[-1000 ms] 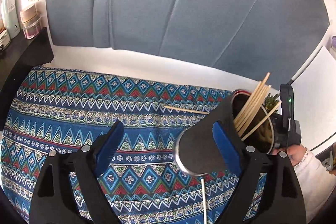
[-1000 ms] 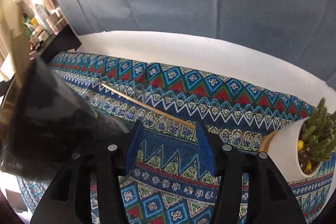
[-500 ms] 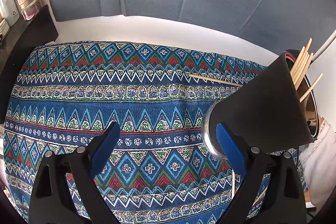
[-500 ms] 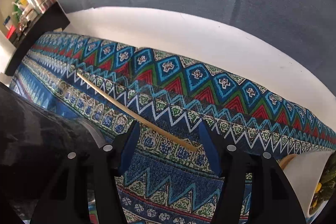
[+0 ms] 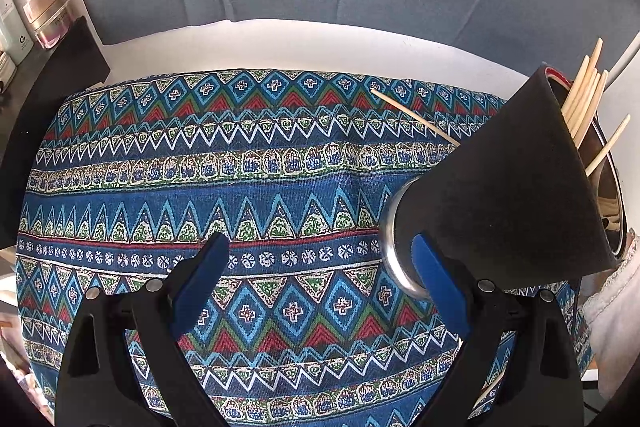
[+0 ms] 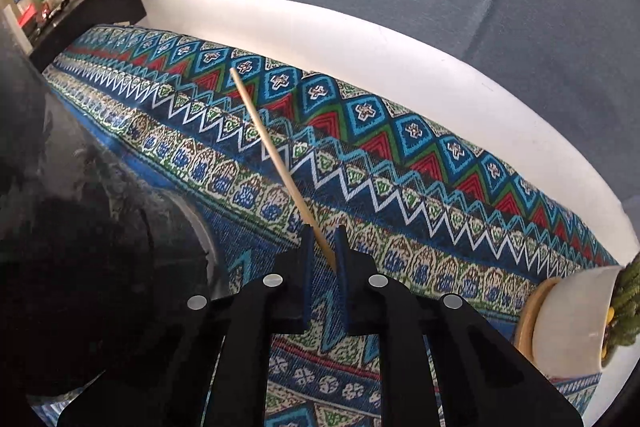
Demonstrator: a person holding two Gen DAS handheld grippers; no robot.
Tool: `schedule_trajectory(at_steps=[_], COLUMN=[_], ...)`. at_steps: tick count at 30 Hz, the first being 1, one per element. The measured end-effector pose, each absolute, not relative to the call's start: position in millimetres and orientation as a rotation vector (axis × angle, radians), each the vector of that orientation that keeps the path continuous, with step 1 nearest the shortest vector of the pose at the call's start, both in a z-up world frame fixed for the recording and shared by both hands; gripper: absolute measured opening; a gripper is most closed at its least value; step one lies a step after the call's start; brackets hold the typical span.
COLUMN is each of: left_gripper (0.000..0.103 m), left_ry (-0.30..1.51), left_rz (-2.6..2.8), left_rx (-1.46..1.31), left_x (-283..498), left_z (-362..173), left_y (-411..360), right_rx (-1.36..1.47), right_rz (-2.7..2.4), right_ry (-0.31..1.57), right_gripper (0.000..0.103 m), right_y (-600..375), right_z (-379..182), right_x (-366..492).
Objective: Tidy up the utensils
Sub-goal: 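Reach the right tool down beside the holder and grasp a wooden stick, then raise the stick over the holder, lower it in, open the right tool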
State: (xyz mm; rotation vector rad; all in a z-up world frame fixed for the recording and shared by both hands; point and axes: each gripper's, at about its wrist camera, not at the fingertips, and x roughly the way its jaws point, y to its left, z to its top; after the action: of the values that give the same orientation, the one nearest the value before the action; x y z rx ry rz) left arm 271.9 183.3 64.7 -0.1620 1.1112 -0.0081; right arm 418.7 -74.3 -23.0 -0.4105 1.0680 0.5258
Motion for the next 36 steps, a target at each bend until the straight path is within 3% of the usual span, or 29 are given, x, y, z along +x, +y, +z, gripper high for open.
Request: schedule_trajectory(at_steps=[11, 19, 20, 23, 30, 36], left_gripper=[0.091, 0.091, 0.086, 0.074, 0.07, 0.07], left_ry=[1.133, 1.14, 1.139, 1.135, 1.094, 1.074], left_rz=[-0.003, 0.012, 0.011, 0.014, 0.038, 0.045], left_rx=[-0.174, -0.141, -0.143, -0.145, -0.142, -0.169], left_x=[261, 237, 236, 229, 217, 209], left_z=[78, 90, 91, 96, 103, 105], left_y=[176, 162, 161, 162, 165, 169], right_rx=[0.012, 0.169, 0.188, 0.211, 0.201, 0.129], right_rz=[0.53, 0.561, 0.579, 0.608, 0.748, 0.77], right_ry=[1.157, 1.063, 1.061, 1.141, 1.274, 1.443], right_gripper=[0.005, 0.005, 0.005, 0.005, 0.005, 0.005], right_y=[-152, -199, -202, -204, -183, -149], right_z=[6, 79, 89, 114, 191, 200], right_x=[365, 318, 312, 303, 285, 295])
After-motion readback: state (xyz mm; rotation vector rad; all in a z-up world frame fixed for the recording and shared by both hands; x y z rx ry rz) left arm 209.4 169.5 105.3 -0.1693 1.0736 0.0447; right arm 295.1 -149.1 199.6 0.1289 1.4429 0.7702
